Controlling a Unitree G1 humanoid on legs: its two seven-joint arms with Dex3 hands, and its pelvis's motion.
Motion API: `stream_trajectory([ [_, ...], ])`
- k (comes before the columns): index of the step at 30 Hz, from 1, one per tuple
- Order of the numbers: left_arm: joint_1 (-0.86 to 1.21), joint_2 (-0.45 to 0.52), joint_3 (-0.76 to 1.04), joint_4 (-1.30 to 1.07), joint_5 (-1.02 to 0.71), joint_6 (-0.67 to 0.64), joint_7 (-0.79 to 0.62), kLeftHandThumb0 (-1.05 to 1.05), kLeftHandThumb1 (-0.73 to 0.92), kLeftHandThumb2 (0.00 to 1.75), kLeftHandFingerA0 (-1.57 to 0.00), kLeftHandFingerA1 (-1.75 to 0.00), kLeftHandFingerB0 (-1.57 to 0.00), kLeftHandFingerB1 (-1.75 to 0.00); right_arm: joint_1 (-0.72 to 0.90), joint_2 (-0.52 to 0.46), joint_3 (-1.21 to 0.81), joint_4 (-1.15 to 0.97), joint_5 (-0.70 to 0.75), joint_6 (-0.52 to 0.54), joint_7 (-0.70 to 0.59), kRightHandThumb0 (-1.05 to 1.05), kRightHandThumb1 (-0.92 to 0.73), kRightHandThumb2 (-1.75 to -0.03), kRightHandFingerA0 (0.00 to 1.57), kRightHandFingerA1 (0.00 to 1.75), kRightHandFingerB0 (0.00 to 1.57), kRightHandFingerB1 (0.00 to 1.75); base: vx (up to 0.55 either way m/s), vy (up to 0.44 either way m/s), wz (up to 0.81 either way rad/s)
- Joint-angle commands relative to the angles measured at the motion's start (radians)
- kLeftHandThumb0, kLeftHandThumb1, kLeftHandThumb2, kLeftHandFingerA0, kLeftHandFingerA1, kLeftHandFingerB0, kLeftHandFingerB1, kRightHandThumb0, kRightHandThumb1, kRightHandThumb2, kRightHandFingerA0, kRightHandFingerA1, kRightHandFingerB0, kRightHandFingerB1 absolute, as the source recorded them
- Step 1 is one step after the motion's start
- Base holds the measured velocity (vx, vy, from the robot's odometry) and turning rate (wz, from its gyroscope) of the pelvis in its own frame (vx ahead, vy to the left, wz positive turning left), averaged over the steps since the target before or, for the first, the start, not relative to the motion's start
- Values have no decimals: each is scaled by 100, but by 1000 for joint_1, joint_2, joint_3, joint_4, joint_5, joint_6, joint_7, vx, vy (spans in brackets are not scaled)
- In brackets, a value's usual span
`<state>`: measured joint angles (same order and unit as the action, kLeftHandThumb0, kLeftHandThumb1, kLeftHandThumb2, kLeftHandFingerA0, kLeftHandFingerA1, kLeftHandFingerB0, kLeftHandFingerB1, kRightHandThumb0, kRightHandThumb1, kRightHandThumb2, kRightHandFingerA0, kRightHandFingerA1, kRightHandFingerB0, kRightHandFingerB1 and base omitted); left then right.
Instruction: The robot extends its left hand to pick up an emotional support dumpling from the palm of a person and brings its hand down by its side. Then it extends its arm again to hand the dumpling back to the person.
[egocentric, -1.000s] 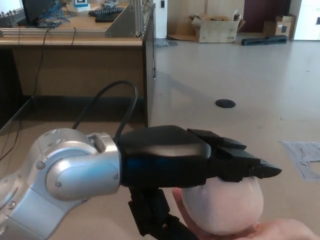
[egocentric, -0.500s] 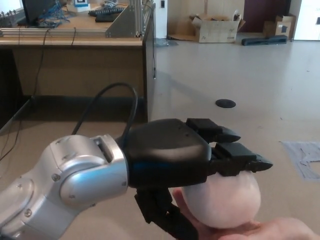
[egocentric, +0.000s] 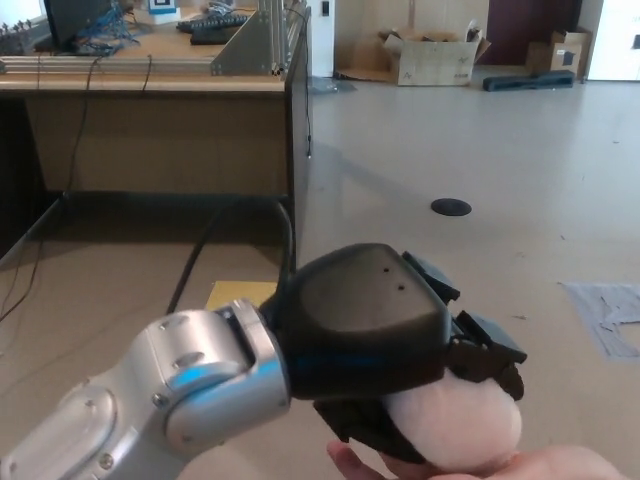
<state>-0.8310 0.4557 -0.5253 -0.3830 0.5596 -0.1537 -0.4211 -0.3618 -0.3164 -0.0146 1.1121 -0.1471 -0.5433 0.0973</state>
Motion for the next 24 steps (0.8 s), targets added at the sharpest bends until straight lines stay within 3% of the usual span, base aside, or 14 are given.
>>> stream_trajectory([
  [1,36,-30,-1,31,152,-87,106,-25,52,55,-86,-171,-91,-108,-12,-5,-10,9,16,11,13,-75,-75,-63,49,40,38,33,0,0,0],
  [3,41,-38,5,35,161,-96,107,-25,52,55,-86,-171,-91,-108,-12,-5,-10,10,16,11,13,-75,-75,-63,49,40,38,33,0,0,0],
  [4,46,-43,11,41,146,-100,108,-19,56,58,-81,-175,-77,-152,-14,-5,-10,8,17,13,14,-75,-75,-63,48,39,38,33,0,0,0],
  [8,65,-65,31,52,105,-104,106,-17,56,58,-79,-175,-73,-157,-17,-4,-12,6,20,16,18,-75,-75,-63,48,39,38,33,0,0,0],
  [9,75,-82,42,55,83,-90,107,-14,53,69,-82,-175,-65,-170,-20,-3,-11,4,17,19,15,-76,-75,-63,49,39,38,33,0,0,0],
  [11,88,-110,61,59,55,-72,107,-14,53,69,-82,-175,-65,-170,-24,-3,-8,2,13,23,10,-76,-75,-63,49,39,38,33,0,0,0],
  [12,114,-163,88,26,-30,51,42,-13,58,63,-81,-175,-64,-173,-26,-5,-5,2,8,20,3,-80,-76,-64,49,39,39,33,0,0,0],
  [13,122,-180,97,16,-53,86,21,-13,58,63,-81,-175,-64,-173,-27,-5,-4,2,6,19,2,-80,-76,-64,49,39,39,33,0,0,0],
  [15,131,-202,111,9,-58,103,-3,-13,58,63,-81,-175,-64,-173,-27,-5,-3,2,5,19,0,-80,-76,-64,49,39,39,33,0,0,0],
  [16,134,-232,142,14,-125,156,-25,-9,59,54,-74,-175,-55,-174,-28,-8,2,2,-3,21,-5,-79,-78,-64,48,37,39,33,0,0,0],
  [18,131,-286,215,39,-265,274,-67,-13,61,53,-74,-175,-56,-175,-28,-10,11,4,-15,24,-14,-77,-77,-64,48,37,39,33,0,0,0],
  [21,121,-311,260,64,-318,335,-90,-13,61,53,-74,-175,-56,-175,-26,-10,12,5,-14,22,-15,-77,-77,-64,48,37,39,33,0,0,0],
  [22,114,-330,288,68,-331,399,-95,-23,62,54,-77,-175,-61,-175,-29,-10,11,8,-11,20,-12,-76,-77,-64,47,37,39,33,0,0,0],
  [24,103,-359,336,78,-356,498,-97,-24,61,54,-78,-175,-61,-175,-34,-9,6,14,-3,18,-3,-76,-76,-64,47,37,40,33,0,0,0],
])
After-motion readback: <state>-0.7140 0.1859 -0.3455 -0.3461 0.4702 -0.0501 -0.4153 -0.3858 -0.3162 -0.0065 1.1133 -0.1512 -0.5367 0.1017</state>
